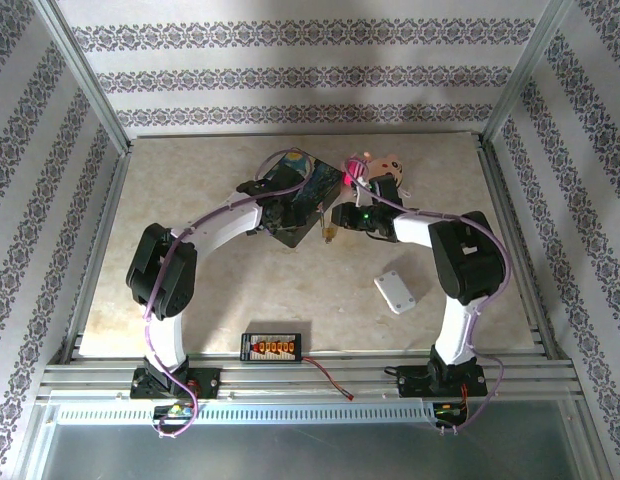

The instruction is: Unlock a padlock with a key

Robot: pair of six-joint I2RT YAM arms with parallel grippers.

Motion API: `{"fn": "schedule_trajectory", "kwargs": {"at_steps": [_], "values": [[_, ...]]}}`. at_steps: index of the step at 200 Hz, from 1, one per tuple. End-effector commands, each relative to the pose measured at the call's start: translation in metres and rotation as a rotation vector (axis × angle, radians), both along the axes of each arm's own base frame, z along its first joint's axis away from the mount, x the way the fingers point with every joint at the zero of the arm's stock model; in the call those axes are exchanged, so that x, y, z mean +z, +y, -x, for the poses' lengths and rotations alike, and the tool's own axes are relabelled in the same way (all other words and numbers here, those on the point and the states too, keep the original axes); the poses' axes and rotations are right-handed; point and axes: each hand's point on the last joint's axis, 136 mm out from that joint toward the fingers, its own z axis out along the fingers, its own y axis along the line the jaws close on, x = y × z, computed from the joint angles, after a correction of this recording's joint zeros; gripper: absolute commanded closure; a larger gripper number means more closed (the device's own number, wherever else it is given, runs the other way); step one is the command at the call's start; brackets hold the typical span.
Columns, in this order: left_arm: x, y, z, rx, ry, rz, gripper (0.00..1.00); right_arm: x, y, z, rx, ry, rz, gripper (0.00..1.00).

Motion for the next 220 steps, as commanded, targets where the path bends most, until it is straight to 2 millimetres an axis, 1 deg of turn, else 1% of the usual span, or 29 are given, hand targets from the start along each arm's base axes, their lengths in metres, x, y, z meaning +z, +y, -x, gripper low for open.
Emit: {"fn": "schedule_trajectory", "kwargs": {"at_steps": [1,53,106,153,168,186,193,207,220], "values": [[-0.029,0.025,0.012,0.008,0.105,-0.109,0.01,0.0,0.006,-0.006,0.015,0.01,-0.038,0.71],[-0.039,0.046,0.016,0.052,0.139,-0.124,0.0,-0.004,0.017,-0.004,0.045,0.027,-0.092,0.71],[-0.044,0.055,0.016,0.069,0.152,-0.126,0.09,-0.006,0.027,-0.005,0.068,0.034,-0.118,0.7],[-0.049,0.071,0.01,0.094,0.164,-0.135,0.14,-0.011,0.038,-0.003,0.092,0.045,-0.113,0.7],[-0.049,0.074,0.007,0.096,0.161,-0.135,0.18,-0.01,0.042,-0.001,0.099,0.048,-0.117,0.69],[-0.049,0.078,0.005,0.1,0.161,-0.14,0.19,-0.009,0.045,-0.001,0.11,0.045,-0.117,0.66],[-0.048,0.078,0.004,0.1,0.159,-0.138,0.22,-0.009,0.047,0.0,0.116,0.045,-0.114,0.66],[-0.047,0.076,0.005,0.095,0.159,-0.127,0.22,-0.012,0.049,0.001,0.12,0.049,-0.094,0.65],[-0.047,0.074,0.005,0.096,0.159,-0.115,0.22,-0.017,0.048,0.002,0.114,0.05,-0.053,0.58]]}}
